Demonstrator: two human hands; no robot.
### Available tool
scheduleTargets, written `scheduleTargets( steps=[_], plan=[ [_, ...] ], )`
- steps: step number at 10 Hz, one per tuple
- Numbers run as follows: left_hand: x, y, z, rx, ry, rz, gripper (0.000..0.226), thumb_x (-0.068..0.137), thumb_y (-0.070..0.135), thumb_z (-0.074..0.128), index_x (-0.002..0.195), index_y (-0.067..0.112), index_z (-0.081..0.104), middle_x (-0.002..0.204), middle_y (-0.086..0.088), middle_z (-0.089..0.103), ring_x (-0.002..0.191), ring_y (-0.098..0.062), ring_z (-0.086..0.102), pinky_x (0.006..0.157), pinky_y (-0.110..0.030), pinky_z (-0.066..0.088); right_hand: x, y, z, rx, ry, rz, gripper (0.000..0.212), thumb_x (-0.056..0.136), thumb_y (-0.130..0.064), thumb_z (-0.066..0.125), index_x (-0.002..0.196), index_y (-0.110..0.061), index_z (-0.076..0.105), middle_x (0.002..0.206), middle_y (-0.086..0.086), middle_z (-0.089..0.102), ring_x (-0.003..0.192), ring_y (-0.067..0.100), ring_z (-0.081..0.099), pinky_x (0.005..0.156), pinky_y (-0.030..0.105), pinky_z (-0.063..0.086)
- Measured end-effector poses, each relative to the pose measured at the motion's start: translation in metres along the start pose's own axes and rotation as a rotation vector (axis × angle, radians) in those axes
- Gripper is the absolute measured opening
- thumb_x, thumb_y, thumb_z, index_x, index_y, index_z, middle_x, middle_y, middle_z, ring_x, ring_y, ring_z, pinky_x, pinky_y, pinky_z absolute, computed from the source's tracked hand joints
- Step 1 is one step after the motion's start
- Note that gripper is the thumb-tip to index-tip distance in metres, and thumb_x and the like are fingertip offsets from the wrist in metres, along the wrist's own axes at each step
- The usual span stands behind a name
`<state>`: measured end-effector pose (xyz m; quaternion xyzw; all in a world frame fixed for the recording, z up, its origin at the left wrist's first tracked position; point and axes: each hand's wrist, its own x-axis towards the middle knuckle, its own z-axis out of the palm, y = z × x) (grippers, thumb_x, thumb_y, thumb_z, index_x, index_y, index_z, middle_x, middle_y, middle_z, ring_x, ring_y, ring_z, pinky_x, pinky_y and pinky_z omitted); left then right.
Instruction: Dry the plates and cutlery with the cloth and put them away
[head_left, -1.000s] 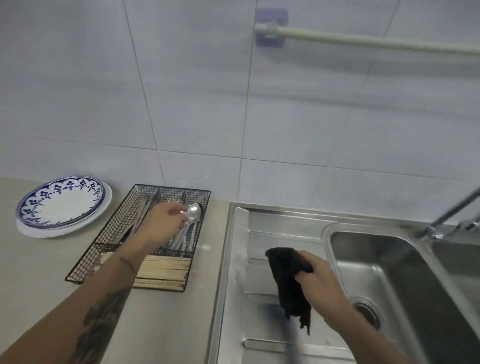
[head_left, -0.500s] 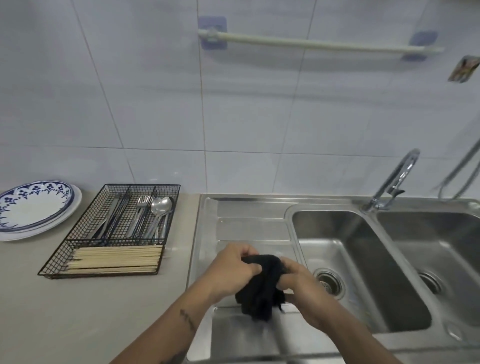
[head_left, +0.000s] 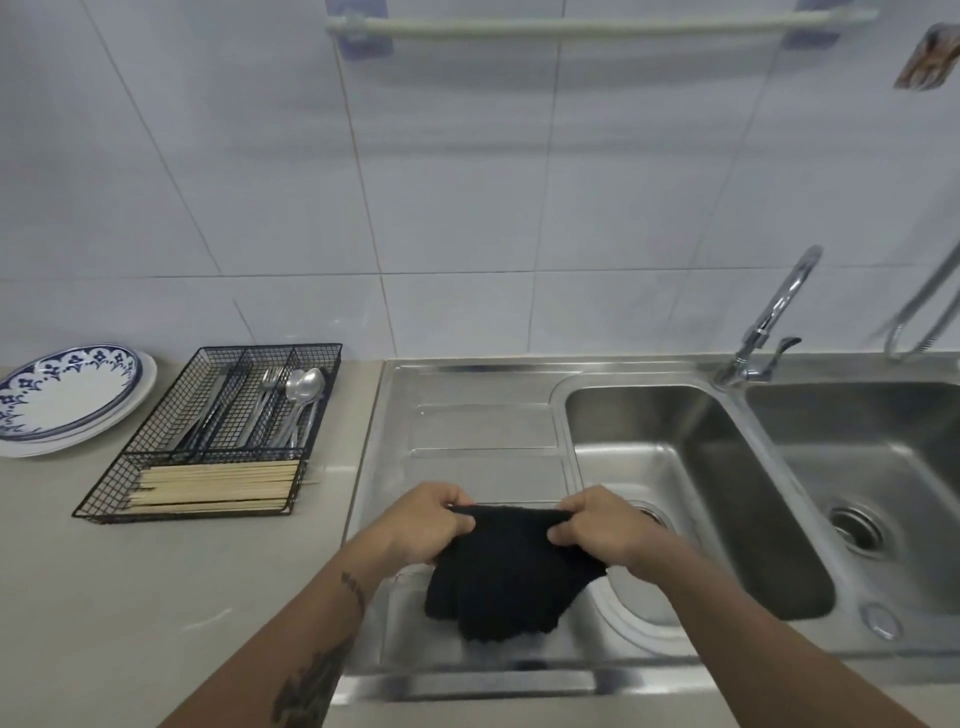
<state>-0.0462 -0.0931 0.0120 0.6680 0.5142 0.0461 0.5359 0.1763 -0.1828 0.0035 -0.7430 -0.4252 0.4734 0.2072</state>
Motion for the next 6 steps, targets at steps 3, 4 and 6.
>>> scheduleTargets(
  steps=[3, 4, 6],
  plan=[
    [0.009, -0.046, 0.076, 0.674, 0.418, 0.354, 0.043, 0.096, 0.029, 0.046, 0.138, 0.021, 0.052, 0.138, 0.002, 0.049, 0.122, -0.022, 0.052, 0.104, -0.035, 0.042, -0.017, 0.049, 0.046, -0.563, 0.27, -0.33, 0.057, 0.087, -0.024, 0.047, 0.144, -0.024, 0.039, 0.145, -0.001, 0.044, 0.13, 0.023, 0.042, 0.108, 0.038, 0.037],
    [0.005, -0.054, 0.095, 0.856, 0.175, 0.192, 0.064, 0.1, 0.041, 0.038, 0.159, 0.02, 0.024, 0.167, -0.004, 0.016, 0.153, -0.026, 0.017, 0.123, -0.047, 0.017, -0.028, 0.06, 0.06, -0.732, 0.062, -0.225, 0.064, 0.093, -0.032, 0.045, 0.153, -0.026, 0.024, 0.163, -0.002, 0.017, 0.148, 0.023, 0.016, 0.116, 0.048, 0.022],
    [0.002, -0.018, 0.075, 0.924, 0.214, 0.16, 0.058, 0.097, 0.039, 0.045, 0.149, 0.015, 0.035, 0.159, -0.007, 0.03, 0.145, -0.027, 0.029, 0.119, -0.049, 0.022, -0.019, 0.031, 0.024, -0.616, 0.057, -0.23, 0.058, 0.092, -0.035, 0.047, 0.148, -0.022, 0.035, 0.157, 0.0, 0.031, 0.143, 0.027, 0.029, 0.114, 0.047, 0.031]
  ],
)
